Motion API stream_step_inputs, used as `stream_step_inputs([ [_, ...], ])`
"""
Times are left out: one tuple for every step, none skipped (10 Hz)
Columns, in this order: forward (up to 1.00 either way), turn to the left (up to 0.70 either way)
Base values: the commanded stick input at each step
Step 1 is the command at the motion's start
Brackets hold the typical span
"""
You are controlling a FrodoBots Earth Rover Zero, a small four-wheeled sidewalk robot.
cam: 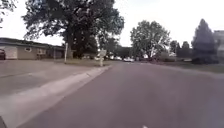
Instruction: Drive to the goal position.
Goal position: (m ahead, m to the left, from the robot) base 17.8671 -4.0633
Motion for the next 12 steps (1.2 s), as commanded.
stream_step_inputs([
  [1.0, 0.0],
  [1.0, 0.0],
  [1.0, 0.0],
  [1.0, 0.0],
  [1.0, 0.0],
  [1.0, 0.0],
  [1.0, 0.0],
  [1.0, 0.0],
  [1.0, 0.0],
  [1.0, 0.0],
  [1.0, 0.0],
  [1.0, 0.0],
])
